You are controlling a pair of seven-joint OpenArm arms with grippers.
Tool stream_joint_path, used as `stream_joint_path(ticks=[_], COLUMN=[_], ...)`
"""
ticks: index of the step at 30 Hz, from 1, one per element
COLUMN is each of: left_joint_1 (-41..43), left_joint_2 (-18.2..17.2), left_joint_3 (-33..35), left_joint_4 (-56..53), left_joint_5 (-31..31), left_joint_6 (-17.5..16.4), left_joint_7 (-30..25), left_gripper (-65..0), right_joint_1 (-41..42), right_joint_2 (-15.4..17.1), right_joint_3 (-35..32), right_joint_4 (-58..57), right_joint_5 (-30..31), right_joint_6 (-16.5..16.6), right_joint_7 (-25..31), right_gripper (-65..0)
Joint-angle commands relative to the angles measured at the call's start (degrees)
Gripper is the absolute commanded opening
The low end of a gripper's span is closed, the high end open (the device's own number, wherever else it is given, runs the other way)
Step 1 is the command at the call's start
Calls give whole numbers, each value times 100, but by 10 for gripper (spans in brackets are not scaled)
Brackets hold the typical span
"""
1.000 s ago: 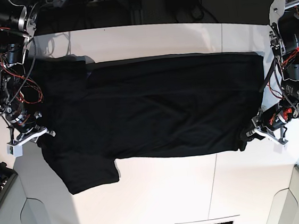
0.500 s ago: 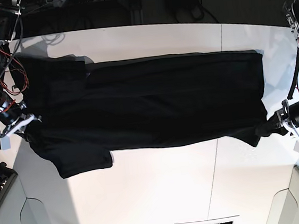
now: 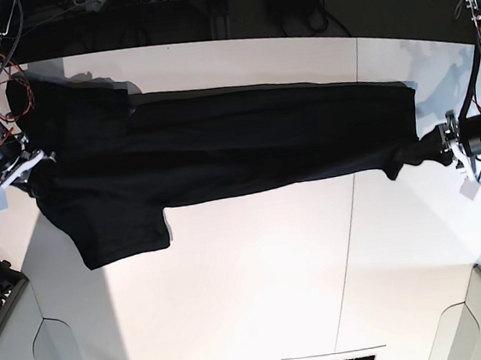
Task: Layout the t-shirt on the table in an organized manner, then fold the t-shirt properly
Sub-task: 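Grasp the shirt ends with both grippers and fold the shirt lengthwise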
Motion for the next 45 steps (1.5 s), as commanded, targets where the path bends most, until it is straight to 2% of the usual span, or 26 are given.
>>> stream_joint_path(ticks=[1, 2, 4, 5, 6, 7, 15, 19, 23, 29, 33, 45], left_joint_1=[-55, -22, 4, 4, 4, 7, 35, 52, 48, 50, 50, 50], left_joint_2=[-140, -138, -138, -140, -140, -140, -138, -133, -96, -74, -74, -74], left_joint_3=[-37, -37, -37, -37, -37, -37, -37, -37, -37, -37, -37, -37], left_joint_4=[90, 90, 90, 90, 90, 90, 90, 90, 90, 90, 90, 90], left_joint_5=[-189, -189, -189, -189, -189, -189, -189, -189, -189, -177, -173, -170], left_joint_6=[-52, -52, -52, -52, -52, -52, -52, -52, -52, -52, -52, -52], left_joint_7=[-44, -44, -48, -48, -48, -46, -66, -70, -83, -85, -85, -92], left_gripper=[-647, -614, -525, -485, -454, -437, -435, -435, -435, -435, -435, -435], right_joint_1=[26, 0, 4, 20, 31, 39, 402, 765, 1360, 2306, 2581, 2575], right_joint_2=[111, 111, 111, 114, 111, 114, 111, 107, 26, -33, -33, -409], right_joint_3=[42, 42, 44, 48, 81, 118, 708, 778, 573, -61, -361, -435], right_joint_4=[101, 101, 101, 103, 105, 105, 107, 70, -426, -2186, -3110, -3314], right_joint_5=[81, 81, 85, 90, 94, 107, 341, 339, 94, -509, -706, -686], right_joint_6=[15, 15, -37, -50, -44, -48, -48, -68, -68, -70, -70, 85], right_joint_7=[116, 116, 122, 146, 160, 164, 164, 164, 219, 605, 741, 459], right_gripper=[-650, -586, -389, -315, -271, -256, -255, -255, -253, -253, -253, -254])
